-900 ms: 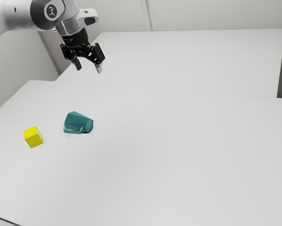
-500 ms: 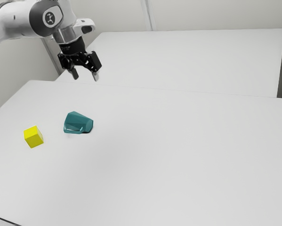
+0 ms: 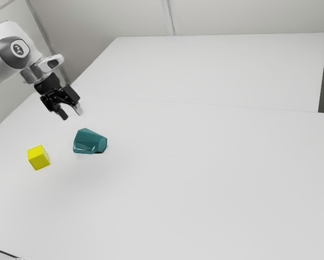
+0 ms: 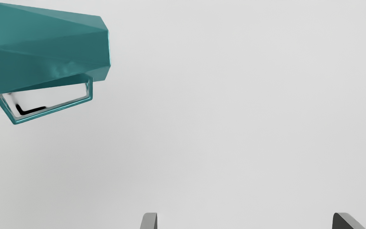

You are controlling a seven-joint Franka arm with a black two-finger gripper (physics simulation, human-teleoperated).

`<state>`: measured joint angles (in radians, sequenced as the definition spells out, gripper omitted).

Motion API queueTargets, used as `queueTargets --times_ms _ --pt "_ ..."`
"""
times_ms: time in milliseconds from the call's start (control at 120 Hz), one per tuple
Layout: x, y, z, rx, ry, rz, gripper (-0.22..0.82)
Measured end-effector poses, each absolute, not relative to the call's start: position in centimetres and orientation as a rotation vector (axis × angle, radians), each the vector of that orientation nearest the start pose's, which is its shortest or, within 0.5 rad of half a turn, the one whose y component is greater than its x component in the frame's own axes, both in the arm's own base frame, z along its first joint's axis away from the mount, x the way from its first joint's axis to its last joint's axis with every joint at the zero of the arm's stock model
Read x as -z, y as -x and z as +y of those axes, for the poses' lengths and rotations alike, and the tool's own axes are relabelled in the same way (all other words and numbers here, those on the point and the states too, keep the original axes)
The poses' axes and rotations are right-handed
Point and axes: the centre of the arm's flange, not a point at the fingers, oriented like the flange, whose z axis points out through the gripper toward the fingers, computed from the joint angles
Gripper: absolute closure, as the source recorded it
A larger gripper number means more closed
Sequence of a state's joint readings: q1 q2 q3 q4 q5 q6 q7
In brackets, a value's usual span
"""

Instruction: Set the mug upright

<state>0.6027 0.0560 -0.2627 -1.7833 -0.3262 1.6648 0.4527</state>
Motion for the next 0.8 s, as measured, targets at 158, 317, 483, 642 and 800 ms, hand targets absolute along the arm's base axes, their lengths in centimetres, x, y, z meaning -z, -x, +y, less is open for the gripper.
queueTargets --times_ms 158,317,483,642,800 --pt "-46.9 -52.9 25.3 0.055 3.631 0.034 0.00" --pt "-43.5 -55.0 29.5 0.172 3.710 0.125 0.00" --pt "-39.8 -57.2 32.0 0.254 3.752 0.236 0.00" --pt "-36.0 -58.2 34.6 0.347 3.799 0.276 0.00" --pt "-34.0 -58.8 35.1 0.425 3.832 0.322 0.00"
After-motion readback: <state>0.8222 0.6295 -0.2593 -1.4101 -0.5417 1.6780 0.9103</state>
